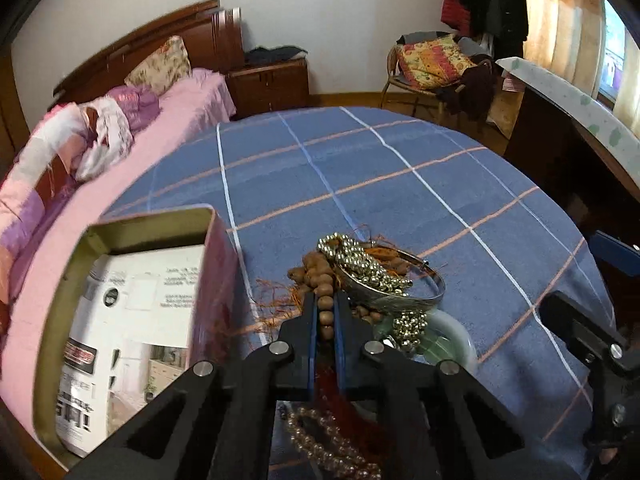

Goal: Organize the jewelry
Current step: 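Reach the left tool into the pile and grasp the brown wooden bead strand, then lift the bead strand over the tin with the left tool while the right tool grasps the green jade bangle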

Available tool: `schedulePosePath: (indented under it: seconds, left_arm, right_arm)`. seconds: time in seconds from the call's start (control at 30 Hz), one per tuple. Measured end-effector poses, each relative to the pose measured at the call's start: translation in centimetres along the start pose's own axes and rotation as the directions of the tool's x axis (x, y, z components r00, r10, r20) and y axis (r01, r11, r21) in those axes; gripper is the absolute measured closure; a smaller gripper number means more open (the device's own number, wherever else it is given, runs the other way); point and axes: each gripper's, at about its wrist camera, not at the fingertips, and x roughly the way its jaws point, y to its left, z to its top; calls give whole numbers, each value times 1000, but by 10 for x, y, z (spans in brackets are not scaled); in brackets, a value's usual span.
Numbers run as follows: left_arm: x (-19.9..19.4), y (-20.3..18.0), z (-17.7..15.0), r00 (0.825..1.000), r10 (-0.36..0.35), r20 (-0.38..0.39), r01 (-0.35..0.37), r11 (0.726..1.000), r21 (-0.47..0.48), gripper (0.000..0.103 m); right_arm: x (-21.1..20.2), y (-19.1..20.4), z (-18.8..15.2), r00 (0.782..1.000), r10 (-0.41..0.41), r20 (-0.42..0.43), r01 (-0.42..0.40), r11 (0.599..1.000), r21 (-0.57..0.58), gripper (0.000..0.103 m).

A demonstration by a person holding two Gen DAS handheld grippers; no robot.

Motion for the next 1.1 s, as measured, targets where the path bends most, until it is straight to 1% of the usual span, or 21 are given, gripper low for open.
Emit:
schedulePosePath:
  seconds: [0.1,0.17,0.27,0.47,0.57,0.73,0.8,0.97,1.07,1.1]
  left_arm:
    - [-16,6,2,999,-14,33,15,1000,-20,97]
    - [-32,7,5,997,-14,74,15,1000,-13,97]
    - [-59,10,7,992,-41,120,44,999,-15,97]
    - [-96,13,5,982,-72,176,77,997,-25,97]
    - [-108,20,8,976,-69,205,78,996,-35,97]
    - [-134,35,13,962,-67,265,85,995,-58,97]
    - [-145,38,14,956,-67,287,88,994,-61,97]
    - [-167,45,16,941,-56,334,85,994,-74,97]
    - [-176,51,16,934,-50,354,84,993,-83,97]
    - [-178,52,15,932,-45,360,81,993,-85,97]
  right_arm:
    - [1,0,0,1000,-2,-3,2,1000,0,0]
    - [2,2,0,1000,-2,-8,2,1000,-3,0]
    - [2,6,1,1000,-1,-12,1,1000,-20,0]
    - [5,17,1,1000,8,-18,-9,999,-47,0]
    - [5,20,0,999,20,-26,-21,998,-53,1]
    - [4,23,-2,998,40,-40,-42,997,-60,10]
    - [3,25,-3,997,55,-45,-58,997,-60,12]
    - [4,36,-7,994,82,-67,-87,992,-89,22]
    - [0,46,-7,991,118,-59,-124,986,-112,26]
    - [-3,52,-6,989,141,-54,-147,981,-128,27]
